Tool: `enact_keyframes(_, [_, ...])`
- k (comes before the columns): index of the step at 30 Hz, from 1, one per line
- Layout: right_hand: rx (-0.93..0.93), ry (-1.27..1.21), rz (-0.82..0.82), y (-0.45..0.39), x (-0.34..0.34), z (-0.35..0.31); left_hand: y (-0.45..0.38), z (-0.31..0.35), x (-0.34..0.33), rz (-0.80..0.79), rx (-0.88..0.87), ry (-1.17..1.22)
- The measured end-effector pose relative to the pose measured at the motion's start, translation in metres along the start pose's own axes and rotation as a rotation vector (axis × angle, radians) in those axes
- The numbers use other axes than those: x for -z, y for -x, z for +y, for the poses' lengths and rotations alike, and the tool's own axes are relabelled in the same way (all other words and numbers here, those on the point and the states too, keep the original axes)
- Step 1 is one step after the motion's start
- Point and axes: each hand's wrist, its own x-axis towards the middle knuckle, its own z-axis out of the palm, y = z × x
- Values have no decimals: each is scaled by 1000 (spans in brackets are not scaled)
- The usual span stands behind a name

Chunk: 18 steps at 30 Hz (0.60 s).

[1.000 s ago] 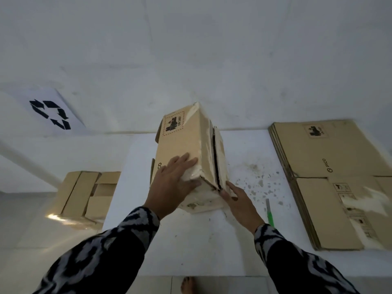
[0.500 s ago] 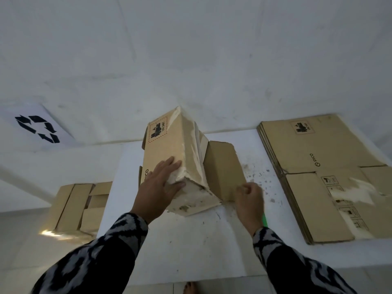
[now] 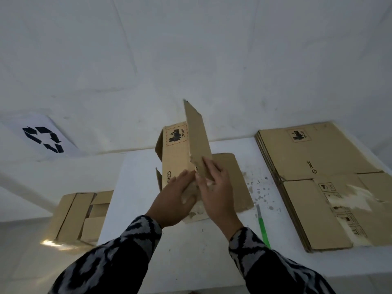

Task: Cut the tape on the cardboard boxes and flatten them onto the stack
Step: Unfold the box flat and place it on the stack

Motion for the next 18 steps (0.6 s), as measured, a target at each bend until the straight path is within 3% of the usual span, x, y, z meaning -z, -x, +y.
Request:
enact_keyframes(3, [1, 102, -12, -8, 6, 15, 2, -20, -1, 239, 151, 142])
enact_keyframes(7, [-20, 123, -82, -12, 16, 20, -1, -51, 10, 221, 252, 161])
enact_keyframes(9, [2, 171, -94, -13, 17, 24, -11, -60, 18, 212, 255, 34])
enact_keyframes(12, [29, 254, -102, -15, 20, 33, -20, -59, 43, 178, 266, -495])
enact_keyframes(15, [-1, 212, -120, -17, 23, 33, -8, -63, 56, -64, 366, -844])
enact_keyframes(16, [-3, 206, -123, -17, 23, 32, -1, -66, 53, -227, 405, -799])
enact_keyframes(18, [-13, 194, -128, -17, 23, 31, 13, -61, 43, -495, 504, -352])
